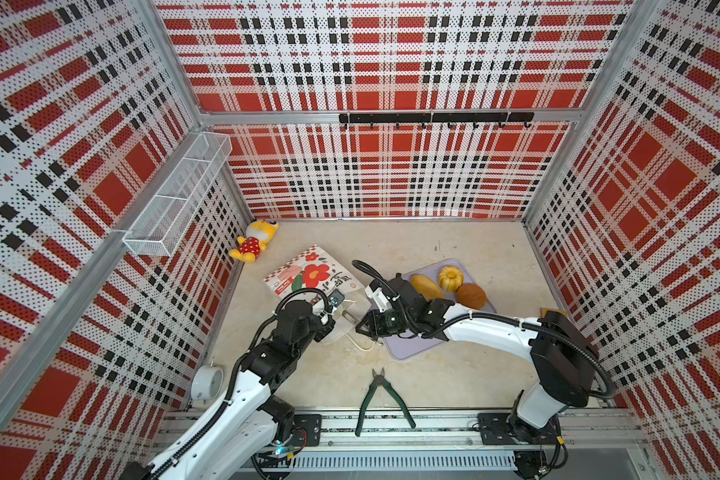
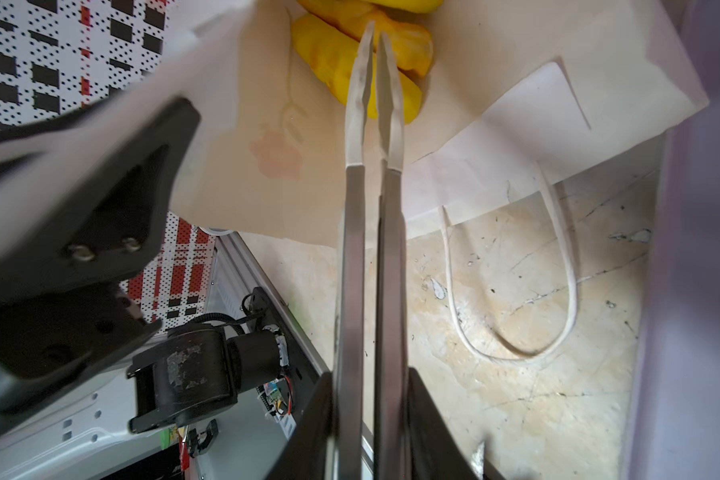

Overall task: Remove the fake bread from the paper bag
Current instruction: 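Close the tongs on the yellow twisted bread inside the bag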

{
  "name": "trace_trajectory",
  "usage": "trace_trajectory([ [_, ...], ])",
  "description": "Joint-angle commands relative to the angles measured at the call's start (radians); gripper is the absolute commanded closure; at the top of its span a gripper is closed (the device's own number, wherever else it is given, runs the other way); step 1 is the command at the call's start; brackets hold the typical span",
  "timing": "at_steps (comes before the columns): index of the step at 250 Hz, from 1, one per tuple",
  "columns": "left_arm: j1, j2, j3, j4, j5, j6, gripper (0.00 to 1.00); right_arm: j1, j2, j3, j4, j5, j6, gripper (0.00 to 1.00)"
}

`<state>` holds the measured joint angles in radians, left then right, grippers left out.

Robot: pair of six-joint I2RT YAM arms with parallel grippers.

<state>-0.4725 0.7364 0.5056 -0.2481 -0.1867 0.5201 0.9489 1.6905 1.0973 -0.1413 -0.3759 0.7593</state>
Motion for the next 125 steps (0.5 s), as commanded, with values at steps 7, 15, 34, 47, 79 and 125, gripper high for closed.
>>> trace_trajectory([
  [7,0.005,-0.010,0.011,-0.013,0.012,-0.016,1.00,0.006,0.045,0.034,0.079,-0.041,-0.094,0.65],
  [15,0.005,-0.008,0.012,-0.014,0.012,-0.016,1.00,0.006,0.058,0.051,0.069,-0.048,-0.107,0.65],
  [34,0.005,-0.003,0.016,-0.017,0.012,-0.014,1.00,0.006,0.082,0.073,0.063,-0.067,-0.127,0.62],
  [47,0.005,-0.002,0.017,-0.016,0.013,-0.014,1.00,0.007,0.090,0.083,0.064,-0.071,-0.132,0.60],
  [79,0.005,0.001,0.017,-0.016,0.016,-0.015,1.00,0.006,0.106,0.115,0.028,-0.060,-0.148,0.58],
  [125,0.004,0.009,0.014,-0.010,0.019,-0.018,1.00,0.006,0.127,0.177,-0.049,-0.012,-0.171,0.56],
])
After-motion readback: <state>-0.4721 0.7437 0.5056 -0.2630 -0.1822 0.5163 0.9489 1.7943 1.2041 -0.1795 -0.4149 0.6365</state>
